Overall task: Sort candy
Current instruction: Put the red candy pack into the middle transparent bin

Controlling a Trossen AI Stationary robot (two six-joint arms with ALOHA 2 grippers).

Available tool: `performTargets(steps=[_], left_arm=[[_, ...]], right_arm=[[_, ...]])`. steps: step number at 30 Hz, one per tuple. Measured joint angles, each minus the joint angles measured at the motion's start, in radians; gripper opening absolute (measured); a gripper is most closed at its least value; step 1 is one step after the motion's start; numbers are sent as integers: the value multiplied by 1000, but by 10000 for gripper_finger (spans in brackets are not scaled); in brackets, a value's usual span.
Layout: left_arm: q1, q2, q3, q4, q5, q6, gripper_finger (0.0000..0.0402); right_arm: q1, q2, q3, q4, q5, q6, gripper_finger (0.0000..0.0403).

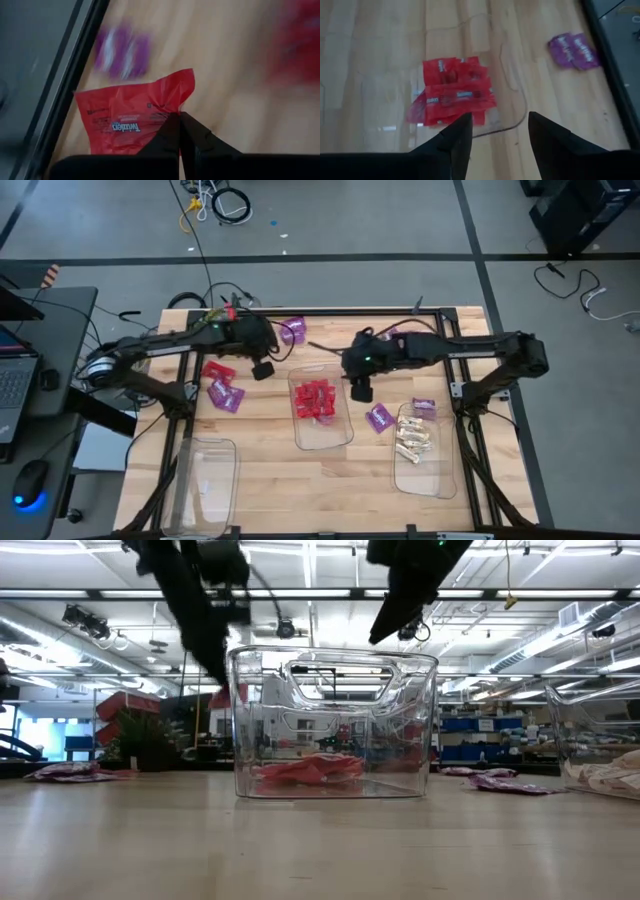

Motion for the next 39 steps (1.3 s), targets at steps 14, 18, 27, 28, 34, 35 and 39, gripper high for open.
performTargets(steps=[14, 18, 27, 28, 34, 35, 39], left_arm=[[-235, 80, 14, 354, 425, 146, 0], [-284, 146, 28, 361, 417, 123, 2], [-343, 188, 39, 310, 332, 43, 61], [-345, 185, 39, 307, 314, 12, 70], [-349, 177, 78, 194, 205, -75, 109], [-349, 176, 89, 171, 179, -86, 112], [-334, 176, 126, 47, 105, -184, 110]], right_arm=[[-18, -108, -124, 87, 6, 20, 176], [-18, -100, -140, 95, 6, 29, 174], [-18, -102, -153, 115, 6, 28, 174], [-18, -102, -153, 115, 6, 27, 174], [-18, -102, -153, 118, 6, 19, 176], [-18, -102, -153, 118, 6, 19, 176], [-18, -102, -153, 119, 6, 1, 174]])
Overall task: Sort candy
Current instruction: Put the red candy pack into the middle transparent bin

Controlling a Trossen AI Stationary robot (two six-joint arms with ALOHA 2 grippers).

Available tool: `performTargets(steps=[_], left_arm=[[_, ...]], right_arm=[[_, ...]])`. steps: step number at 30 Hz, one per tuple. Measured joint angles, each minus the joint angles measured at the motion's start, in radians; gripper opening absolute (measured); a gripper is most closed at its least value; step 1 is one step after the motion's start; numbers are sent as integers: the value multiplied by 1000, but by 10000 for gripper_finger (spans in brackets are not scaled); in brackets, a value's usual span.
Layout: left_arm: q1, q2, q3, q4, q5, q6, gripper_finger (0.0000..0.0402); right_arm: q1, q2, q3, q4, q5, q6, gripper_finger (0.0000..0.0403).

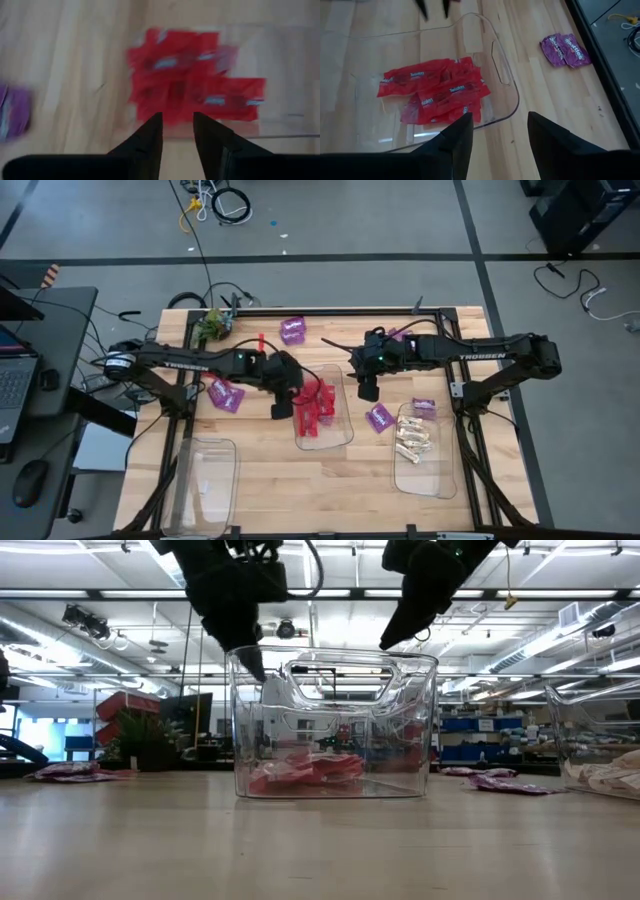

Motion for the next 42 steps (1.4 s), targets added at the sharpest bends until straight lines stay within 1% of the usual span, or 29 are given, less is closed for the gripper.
performTargets(steps=[3, 6, 7, 9, 13, 18, 20, 25, 28, 32, 34, 38, 40, 42], left_arm=[[33, -1, 7, -88, -36, -62, 82], [73, -6, 4, -174, -85, -115, 37], [86, -12, -1, -185, -102, -135, 21], [110, -27, -10, -186, -117, -158, 6], [138, -76, -14, -185, -125, -171, 13], [183, -144, -18, -237, -204, -209, 6], [213, -167, -41, -225, -199, -213, 3], [302, -191, -122, -216, -147, -243, 3], [345, -189, -178, -217, -136, -274, 3], [388, -173, -228, -214, -126, -299, 18], [407, -167, -245, -209, -106, -301, 35], [435, -145, -282, -235, -50, -303, 80], [446, -130, -298, -263, -62, -313, 105], [458, -109, -314, -273, -99, -336, 129]], right_arm=[[0, 0, 0, 3, 0, -15, 174], [0, 0, 0, 2, 0, -32, 174], [0, 0, 0, 2, 0, -35, 173], [0, 0, 0, 2, 0, -36, 173], [0, 0, 0, -1, 0, -58, 174], [-4, 1, 1, 0, 0, -75, 171], [-7, 1, 1, 8, -2, -85, 171], [-23, 1, -57, 154, -75, -96, 170], [-29, 1, -107, 230, -85, -95, 168], [-39, 1, -174, 337, -98, -78, 167], [-42, 2, -200, 381, -102, -66, 167], [-42, 2, -238, 441, -104, -61, 168], [-42, 2, -246, 460, -106, -58, 169], [-42, 2, -249, 459, -106, -57, 169]])
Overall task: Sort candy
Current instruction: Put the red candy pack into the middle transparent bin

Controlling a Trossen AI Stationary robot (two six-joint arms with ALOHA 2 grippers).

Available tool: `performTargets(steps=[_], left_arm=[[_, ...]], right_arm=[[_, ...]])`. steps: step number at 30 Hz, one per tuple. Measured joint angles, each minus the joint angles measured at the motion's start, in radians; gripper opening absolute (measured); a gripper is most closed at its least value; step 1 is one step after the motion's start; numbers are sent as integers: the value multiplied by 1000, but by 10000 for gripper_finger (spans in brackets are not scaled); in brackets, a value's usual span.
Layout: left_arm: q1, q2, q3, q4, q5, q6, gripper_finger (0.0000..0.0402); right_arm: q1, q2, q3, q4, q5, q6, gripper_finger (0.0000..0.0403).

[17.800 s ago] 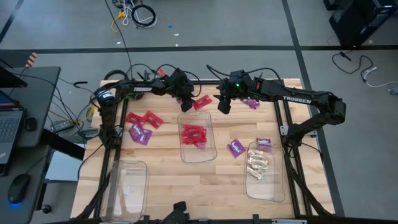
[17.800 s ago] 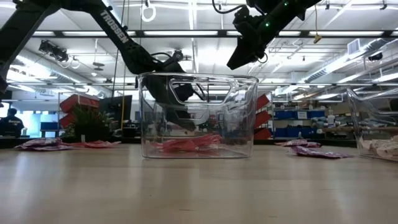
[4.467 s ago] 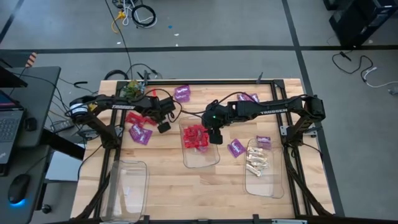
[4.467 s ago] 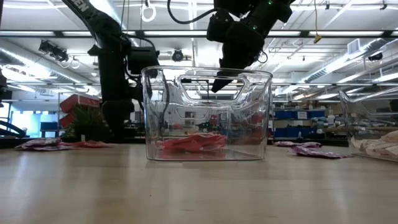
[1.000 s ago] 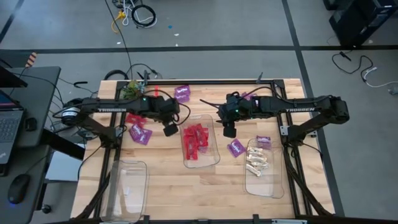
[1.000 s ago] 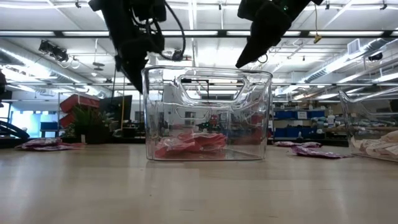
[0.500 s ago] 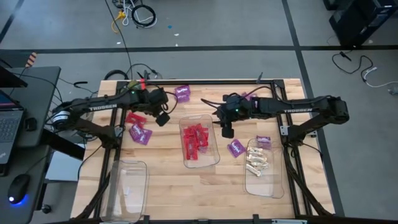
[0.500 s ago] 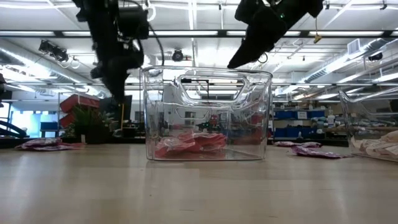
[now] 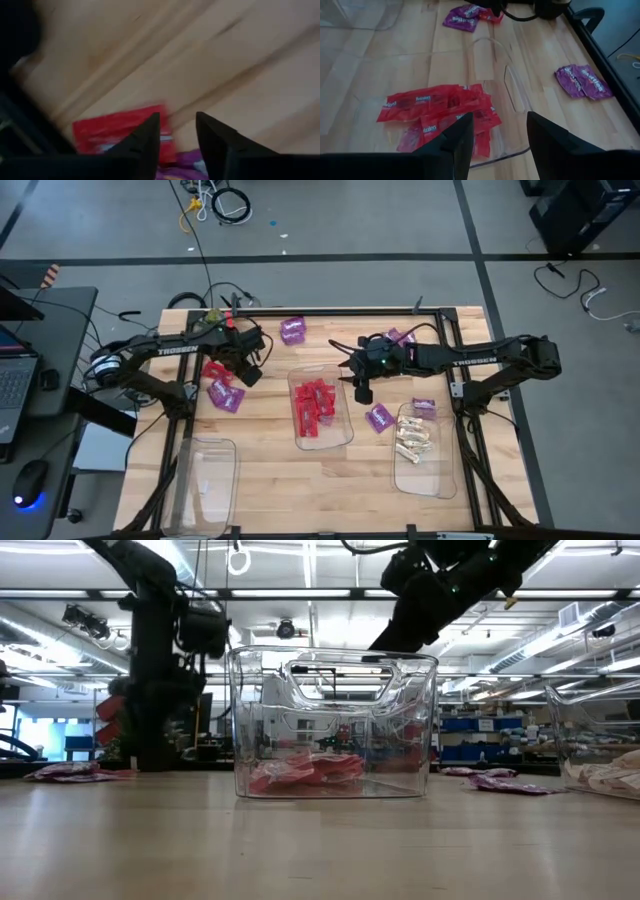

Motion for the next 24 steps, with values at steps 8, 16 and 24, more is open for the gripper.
performTargets(steps=[8, 16, 24], left_arm=[[24, 72, -53, 4, -49, -17, 192], [44, 140, -92, 12, -67, 15, 198], [53, 167, -85, 9, -60, 96, 167]], right_arm=[[0, 0, -1, 5, 0, 5, 169], [0, 0, -1, 26, 0, -3, 169], [-1, 0, -1, 25, 0, -5, 169]])
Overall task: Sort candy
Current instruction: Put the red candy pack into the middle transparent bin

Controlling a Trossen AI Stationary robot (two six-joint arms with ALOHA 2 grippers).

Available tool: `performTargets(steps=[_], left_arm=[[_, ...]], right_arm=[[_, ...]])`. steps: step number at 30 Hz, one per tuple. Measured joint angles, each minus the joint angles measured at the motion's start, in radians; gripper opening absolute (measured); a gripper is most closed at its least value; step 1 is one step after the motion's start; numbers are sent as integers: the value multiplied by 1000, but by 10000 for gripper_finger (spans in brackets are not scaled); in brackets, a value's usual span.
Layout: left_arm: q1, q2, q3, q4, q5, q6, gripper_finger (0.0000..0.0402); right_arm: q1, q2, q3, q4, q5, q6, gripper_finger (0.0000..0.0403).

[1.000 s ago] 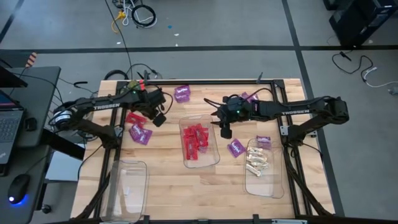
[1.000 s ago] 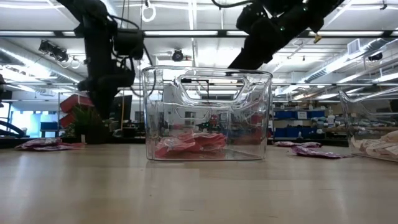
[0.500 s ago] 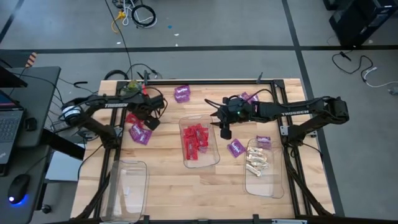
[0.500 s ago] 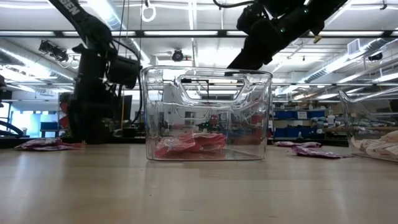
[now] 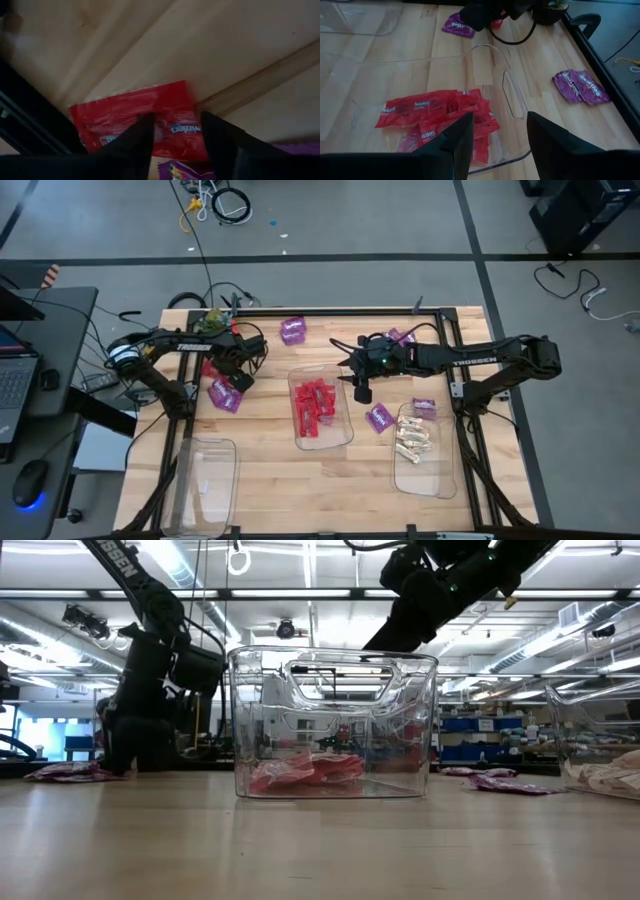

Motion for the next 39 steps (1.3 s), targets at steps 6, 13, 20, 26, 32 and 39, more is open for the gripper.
performTargets(steps=[6, 13, 20, 26, 32, 39], left_arm=[[-1, 2, 5, 8, 44, 38, 30], [-37, -29, 27, -26, -12, 57, 3], [-85, -94, 141, -107, -60, 60, 1], [-136, -147, 256, -132, -66, 81, 1], [-197, -197, 378, -145, -64, 111, 0], [-258, -259, 521, -77, -40, 161, 0]], right_arm=[[0, 0, 0, -7, 0, 0, 169], [0, 0, 0, -14, 1, 0, 169], [0, 0, 0, -14, 5, 0, 169], [0, 0, 0, -15, 5, 2, 169], [0, 0, 0, -19, 14, 1, 169], [0, -2, 0, -28, 83, 2, 169]])
